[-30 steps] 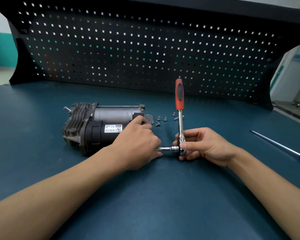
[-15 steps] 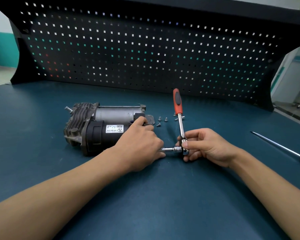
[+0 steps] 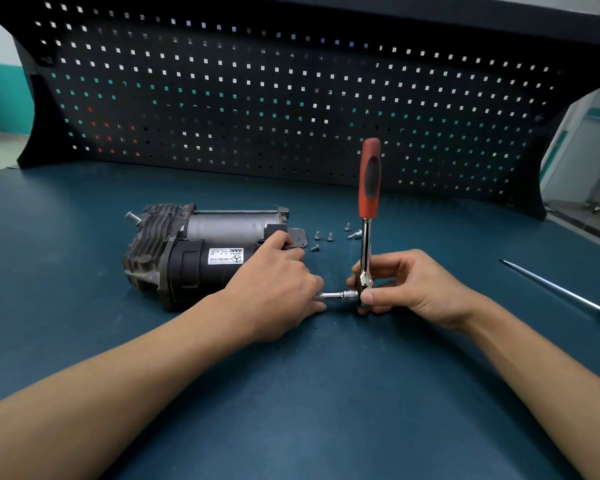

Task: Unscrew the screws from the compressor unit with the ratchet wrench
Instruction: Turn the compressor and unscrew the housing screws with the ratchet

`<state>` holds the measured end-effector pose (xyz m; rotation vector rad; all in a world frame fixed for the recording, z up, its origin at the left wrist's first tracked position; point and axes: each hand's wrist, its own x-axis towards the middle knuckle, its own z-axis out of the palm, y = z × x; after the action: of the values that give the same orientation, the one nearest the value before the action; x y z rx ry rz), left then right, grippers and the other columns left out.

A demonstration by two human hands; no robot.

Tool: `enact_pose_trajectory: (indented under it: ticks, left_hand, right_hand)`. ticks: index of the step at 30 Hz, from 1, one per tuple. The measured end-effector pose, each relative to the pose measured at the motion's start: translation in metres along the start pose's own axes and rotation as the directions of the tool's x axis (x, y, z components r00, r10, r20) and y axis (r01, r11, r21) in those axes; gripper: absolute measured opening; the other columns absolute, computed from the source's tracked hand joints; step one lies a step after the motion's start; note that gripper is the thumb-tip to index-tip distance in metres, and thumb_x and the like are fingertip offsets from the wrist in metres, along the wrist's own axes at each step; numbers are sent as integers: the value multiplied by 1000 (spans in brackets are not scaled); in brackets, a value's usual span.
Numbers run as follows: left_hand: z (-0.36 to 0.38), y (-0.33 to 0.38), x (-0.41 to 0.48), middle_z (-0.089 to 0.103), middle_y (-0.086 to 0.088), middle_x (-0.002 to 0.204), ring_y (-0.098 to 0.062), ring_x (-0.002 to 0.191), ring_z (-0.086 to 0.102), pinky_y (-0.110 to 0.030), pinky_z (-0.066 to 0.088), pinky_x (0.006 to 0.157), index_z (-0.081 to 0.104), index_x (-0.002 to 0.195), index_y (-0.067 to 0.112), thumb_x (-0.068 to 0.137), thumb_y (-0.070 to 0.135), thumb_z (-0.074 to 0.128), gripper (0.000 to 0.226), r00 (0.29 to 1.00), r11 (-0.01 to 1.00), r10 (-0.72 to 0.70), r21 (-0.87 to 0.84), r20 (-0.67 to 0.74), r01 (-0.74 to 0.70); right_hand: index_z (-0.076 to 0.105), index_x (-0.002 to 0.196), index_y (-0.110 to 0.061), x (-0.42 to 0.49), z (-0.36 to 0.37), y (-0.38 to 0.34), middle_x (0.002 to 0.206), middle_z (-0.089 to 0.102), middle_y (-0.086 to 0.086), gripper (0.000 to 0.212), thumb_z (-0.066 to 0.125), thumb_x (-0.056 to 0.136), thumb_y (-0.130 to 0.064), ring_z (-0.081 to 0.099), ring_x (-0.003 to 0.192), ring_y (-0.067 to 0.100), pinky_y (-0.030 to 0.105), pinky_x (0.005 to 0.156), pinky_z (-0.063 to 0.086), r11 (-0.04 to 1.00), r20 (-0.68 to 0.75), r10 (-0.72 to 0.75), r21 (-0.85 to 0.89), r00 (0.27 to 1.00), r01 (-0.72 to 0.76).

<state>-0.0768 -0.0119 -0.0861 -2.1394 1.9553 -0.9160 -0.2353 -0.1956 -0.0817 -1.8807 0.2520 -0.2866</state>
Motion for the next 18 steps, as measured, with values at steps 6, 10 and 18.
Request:
enact_pose_trajectory:
  ticks: [6,10,18]
  left_hand:
    - [0,0,0,70,4,81,-20,87,54,-40,29,95,42,78,29,100,57,34,37,1000,1000,3,4,-2,-3]
    - [1,-1,0,71,4,82,-21,87,54,-40,29,93,51,79,29,100,56,36,38,1000,999,10,31,8,-10]
    - [2,-2,1,70,3,81,-21,87,54,-40,30,92,44,79,31,101,53,36,32,1000,1000,11,11,-5,-11]
  right_hand:
    - [81,92,-20,0,1,2,97,75,9,37,79,72,11,68,84,24,28,77,58,999,-5,-47,-9,999,47]
    - [81,78,-19,0,4,5,104,77,-1,39,80,65,18,67,92,12,20,79,53,997,0,-83,-6,997,83]
    - [81,82,-25,0,7,6,101,77,0,33,85,69,5,69,86,11,24,76,54,995,-9,-96,-22,995,96]
